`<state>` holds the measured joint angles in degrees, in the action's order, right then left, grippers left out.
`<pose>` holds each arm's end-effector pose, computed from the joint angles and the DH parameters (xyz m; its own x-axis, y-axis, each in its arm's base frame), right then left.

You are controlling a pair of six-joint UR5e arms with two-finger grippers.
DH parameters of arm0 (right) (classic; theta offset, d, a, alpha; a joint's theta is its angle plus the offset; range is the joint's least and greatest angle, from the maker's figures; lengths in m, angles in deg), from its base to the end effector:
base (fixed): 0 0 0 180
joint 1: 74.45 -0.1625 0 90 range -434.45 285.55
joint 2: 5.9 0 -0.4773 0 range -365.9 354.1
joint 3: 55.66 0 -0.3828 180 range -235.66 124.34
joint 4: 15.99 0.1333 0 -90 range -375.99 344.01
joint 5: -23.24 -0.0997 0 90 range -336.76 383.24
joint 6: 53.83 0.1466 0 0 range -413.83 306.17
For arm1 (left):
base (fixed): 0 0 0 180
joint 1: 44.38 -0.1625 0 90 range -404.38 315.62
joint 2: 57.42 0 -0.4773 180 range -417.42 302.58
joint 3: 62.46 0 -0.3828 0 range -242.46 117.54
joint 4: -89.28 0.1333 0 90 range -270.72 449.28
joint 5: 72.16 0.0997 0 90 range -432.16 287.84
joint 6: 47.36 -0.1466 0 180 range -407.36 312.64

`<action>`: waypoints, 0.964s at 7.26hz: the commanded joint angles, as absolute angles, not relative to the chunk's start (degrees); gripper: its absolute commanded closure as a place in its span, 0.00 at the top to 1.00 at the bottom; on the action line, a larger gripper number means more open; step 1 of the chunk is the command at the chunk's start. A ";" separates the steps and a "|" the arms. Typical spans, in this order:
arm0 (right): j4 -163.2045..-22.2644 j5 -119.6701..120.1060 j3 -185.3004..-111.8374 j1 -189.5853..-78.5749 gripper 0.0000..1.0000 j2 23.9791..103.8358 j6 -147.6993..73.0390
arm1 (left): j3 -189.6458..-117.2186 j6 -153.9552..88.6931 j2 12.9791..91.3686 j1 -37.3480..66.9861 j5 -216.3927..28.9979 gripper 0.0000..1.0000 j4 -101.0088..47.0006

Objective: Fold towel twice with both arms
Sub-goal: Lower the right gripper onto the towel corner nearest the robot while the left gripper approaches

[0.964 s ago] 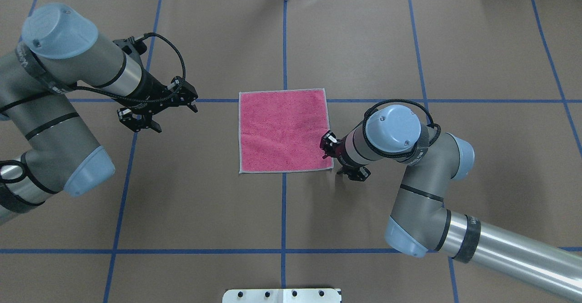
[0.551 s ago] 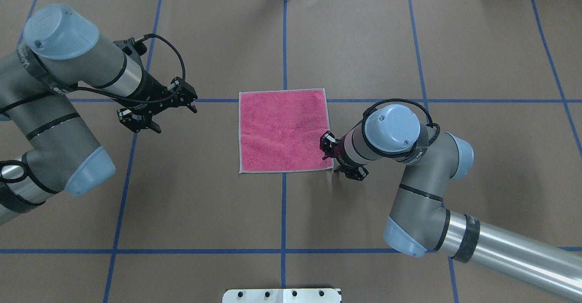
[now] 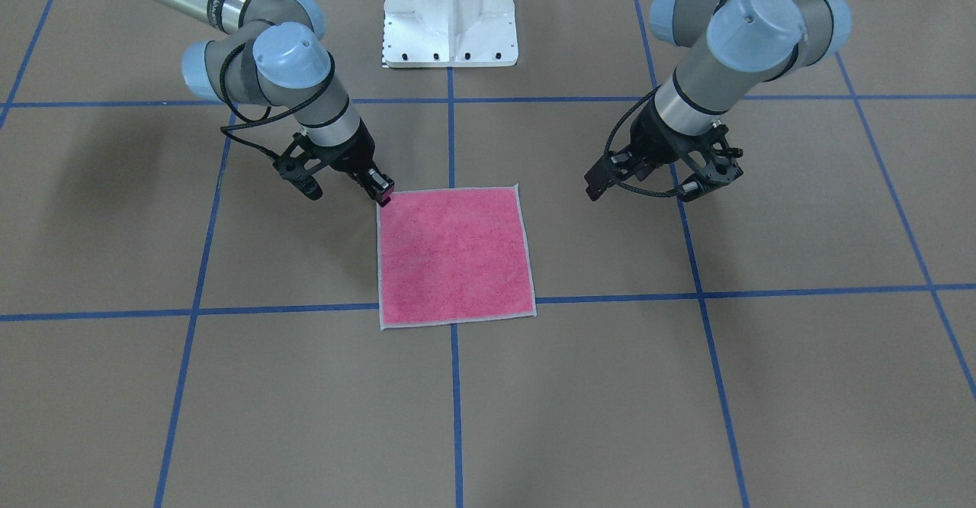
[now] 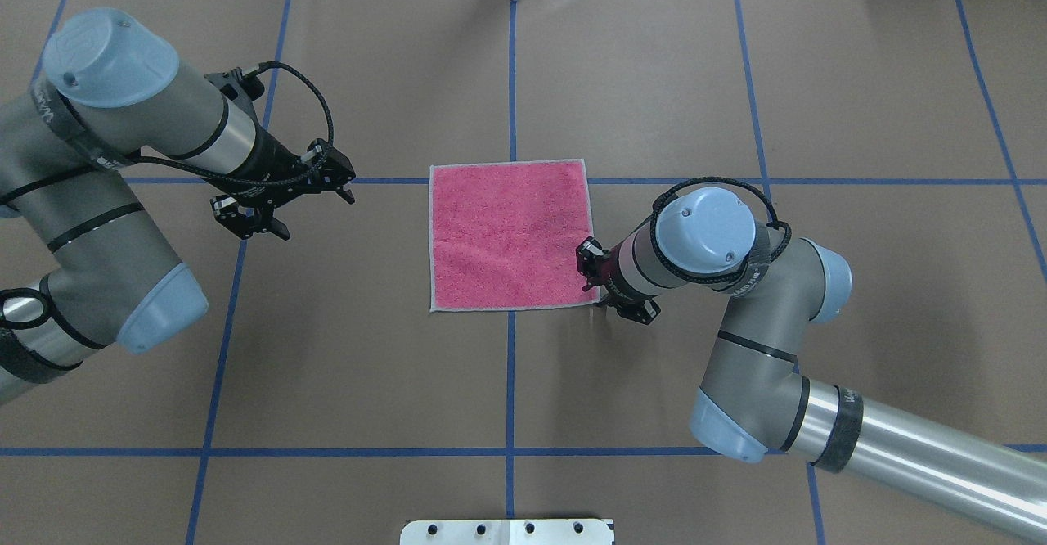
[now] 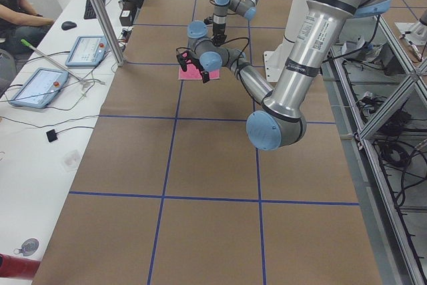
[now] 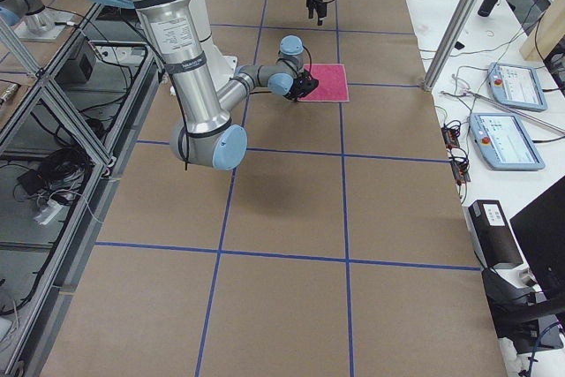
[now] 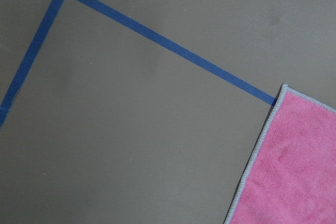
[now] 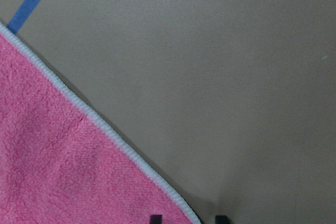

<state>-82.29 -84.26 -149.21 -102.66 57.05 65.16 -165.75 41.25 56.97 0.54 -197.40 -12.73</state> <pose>-0.5908 -0.4182 0.3934 0.3356 0.7045 0.6253 -0.4553 0.7024 -0.5471 0.4300 -0.4976 0.3646 0.4644 -0.4351 -0.7714 0.2540 0.8998 -0.3547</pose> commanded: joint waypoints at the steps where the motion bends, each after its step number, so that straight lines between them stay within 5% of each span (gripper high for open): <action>1: -82.17 -84.34 -149.53 -102.49 0.00 57.38 64.74 | -165.74 41.67 57.01 0.45 -197.32 1.00 -12.76; 7: -82.96 -84.51 -155.67 -103.01 0.00 60.54 65.26 | -164.42 49.47 60.78 -7.52 -187.87 1.00 -12.68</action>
<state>-82.86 -84.55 -154.16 -102.98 59.44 65.06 -164.96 46.34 59.18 -4.30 -191.65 -12.62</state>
